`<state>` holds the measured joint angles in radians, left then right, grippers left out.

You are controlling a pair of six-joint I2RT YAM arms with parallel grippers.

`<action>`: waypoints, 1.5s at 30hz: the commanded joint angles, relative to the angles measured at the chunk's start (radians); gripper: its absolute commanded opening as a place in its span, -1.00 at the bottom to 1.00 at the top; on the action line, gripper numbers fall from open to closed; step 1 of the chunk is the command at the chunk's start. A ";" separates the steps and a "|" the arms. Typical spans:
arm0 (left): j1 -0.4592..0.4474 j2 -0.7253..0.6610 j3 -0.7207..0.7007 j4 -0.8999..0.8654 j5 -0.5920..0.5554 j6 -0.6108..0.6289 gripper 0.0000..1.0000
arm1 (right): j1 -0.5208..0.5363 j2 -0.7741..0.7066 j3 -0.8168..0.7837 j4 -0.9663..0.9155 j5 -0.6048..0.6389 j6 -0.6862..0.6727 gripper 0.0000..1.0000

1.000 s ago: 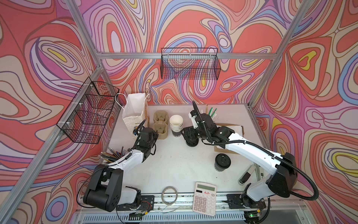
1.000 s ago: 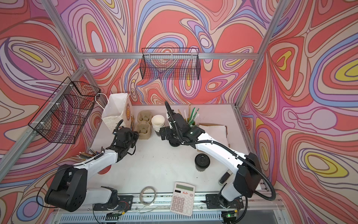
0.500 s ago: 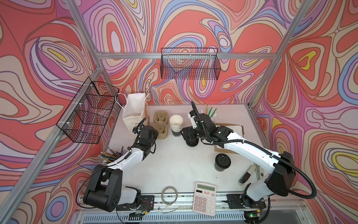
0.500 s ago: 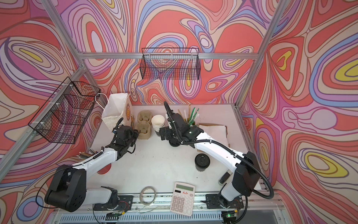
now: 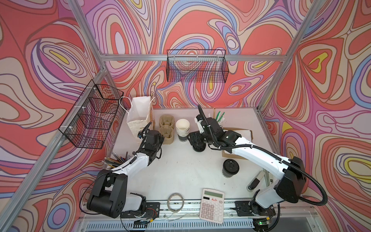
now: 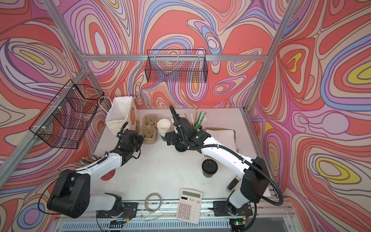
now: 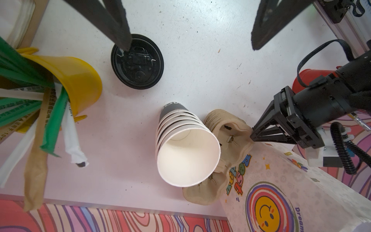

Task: Pack a coffee takeout order
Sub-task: Pick up the cup tray.

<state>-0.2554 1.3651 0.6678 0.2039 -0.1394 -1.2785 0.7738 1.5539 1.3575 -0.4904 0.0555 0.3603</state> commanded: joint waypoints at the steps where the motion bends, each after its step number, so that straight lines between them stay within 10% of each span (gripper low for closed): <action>1: -0.002 0.027 0.026 0.017 -0.007 0.020 -0.80 | 0.003 0.000 0.014 -0.015 0.009 -0.009 0.96; 28: 0.005 -0.036 -0.188 0.472 0.067 -0.088 -1.00 | 0.004 -0.017 0.000 -0.010 0.015 -0.004 0.96; 45: 0.007 -0.162 -0.211 0.421 0.065 -0.104 -1.00 | 0.004 -0.069 0.004 0.060 0.047 0.001 0.93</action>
<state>-0.2546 1.2434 0.4644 0.6216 -0.0715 -1.3693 0.7738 1.5372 1.3575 -0.4744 0.0757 0.3603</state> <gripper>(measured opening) 0.051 0.967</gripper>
